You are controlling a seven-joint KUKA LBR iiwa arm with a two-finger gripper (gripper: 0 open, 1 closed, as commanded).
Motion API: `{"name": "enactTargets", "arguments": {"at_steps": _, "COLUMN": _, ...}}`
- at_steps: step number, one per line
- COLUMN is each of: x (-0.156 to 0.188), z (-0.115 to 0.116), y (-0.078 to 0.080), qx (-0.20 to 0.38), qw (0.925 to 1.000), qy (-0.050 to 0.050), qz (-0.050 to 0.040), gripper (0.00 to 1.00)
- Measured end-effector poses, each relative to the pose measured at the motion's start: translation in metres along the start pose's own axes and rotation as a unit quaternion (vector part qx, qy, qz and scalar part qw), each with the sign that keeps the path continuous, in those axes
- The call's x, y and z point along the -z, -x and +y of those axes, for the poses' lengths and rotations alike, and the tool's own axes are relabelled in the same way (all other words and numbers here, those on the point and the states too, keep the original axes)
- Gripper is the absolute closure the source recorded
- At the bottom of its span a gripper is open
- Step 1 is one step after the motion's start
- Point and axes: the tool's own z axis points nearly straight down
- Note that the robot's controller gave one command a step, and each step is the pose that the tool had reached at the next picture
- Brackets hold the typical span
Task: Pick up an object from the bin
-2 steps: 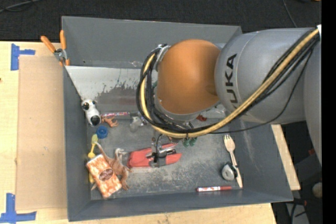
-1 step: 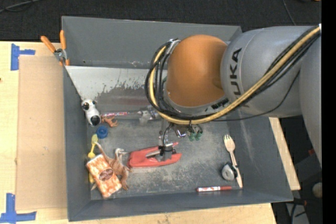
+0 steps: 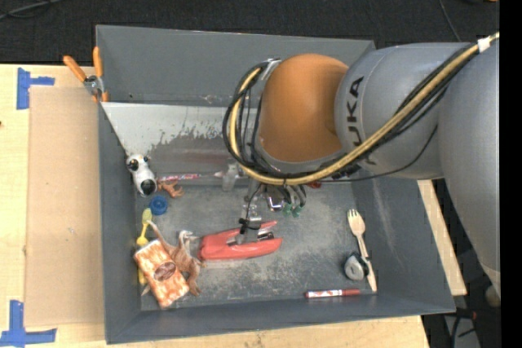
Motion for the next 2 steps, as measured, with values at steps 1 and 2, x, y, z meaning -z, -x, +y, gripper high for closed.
{"name": "enactTargets", "arguments": {"at_steps": 1, "x": -0.029, "z": -0.015, "y": -0.031, "qx": 0.010, "qw": 0.9999, "qy": 0.000, "qz": 0.0009, "gripper": 0.00}}
{"name": "enactTargets", "arguments": {"at_steps": 2, "x": -0.046, "z": 0.004, "y": -0.052, "qx": -0.028, "qw": 0.9996, "qy": 0.000, "qz": -0.0007, "gripper": 0.00}}
